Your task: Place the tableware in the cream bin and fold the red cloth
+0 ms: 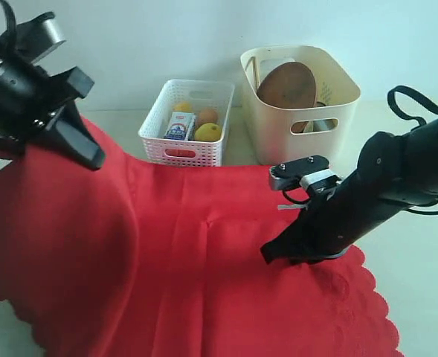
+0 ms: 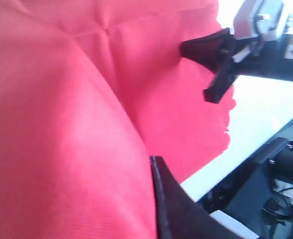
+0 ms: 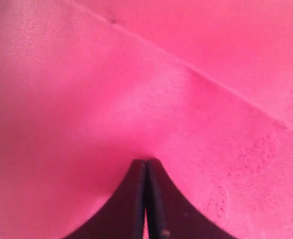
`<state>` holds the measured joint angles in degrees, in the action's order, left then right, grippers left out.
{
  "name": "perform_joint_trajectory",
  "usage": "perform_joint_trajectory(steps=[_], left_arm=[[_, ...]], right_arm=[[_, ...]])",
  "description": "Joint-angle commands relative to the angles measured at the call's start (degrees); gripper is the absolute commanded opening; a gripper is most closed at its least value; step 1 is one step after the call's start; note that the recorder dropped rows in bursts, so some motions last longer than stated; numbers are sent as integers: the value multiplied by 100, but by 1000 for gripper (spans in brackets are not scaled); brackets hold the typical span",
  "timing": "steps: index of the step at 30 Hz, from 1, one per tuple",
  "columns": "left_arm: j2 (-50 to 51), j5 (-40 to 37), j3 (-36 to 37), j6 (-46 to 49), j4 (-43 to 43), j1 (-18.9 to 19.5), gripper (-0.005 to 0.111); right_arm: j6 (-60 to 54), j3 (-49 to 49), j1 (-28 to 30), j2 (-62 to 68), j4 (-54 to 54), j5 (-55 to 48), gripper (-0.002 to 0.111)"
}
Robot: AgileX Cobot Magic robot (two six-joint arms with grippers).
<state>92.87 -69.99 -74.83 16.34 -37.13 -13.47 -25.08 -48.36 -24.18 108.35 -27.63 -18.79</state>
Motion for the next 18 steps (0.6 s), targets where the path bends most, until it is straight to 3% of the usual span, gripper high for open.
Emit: perform_joint_trajectory(steps=[1, 10, 12, 17, 18], left_arm=[[257, 3, -437, -310, -606, -646, 0], [1595, 571, -1202, -525, -1117, -1873, 0], [1832, 726, -1242, -499, -1218, -2016, 2], [2060, 942, -1242, 56, -1410, -2218, 34], [2070, 1194, -1242, 442, -1579, -2330, 50]], right_arm=[[-26, 59, -19, 244, 120, -75, 0], [-9, 59, -19, 190, 275, -452, 0], [591, 59, -6, -94, 859, -638, 0], [3532, -435, -6, -1040, 4061, -2281, 0], [3903, -655, -6, -1322, 4699, -3042, 0]])
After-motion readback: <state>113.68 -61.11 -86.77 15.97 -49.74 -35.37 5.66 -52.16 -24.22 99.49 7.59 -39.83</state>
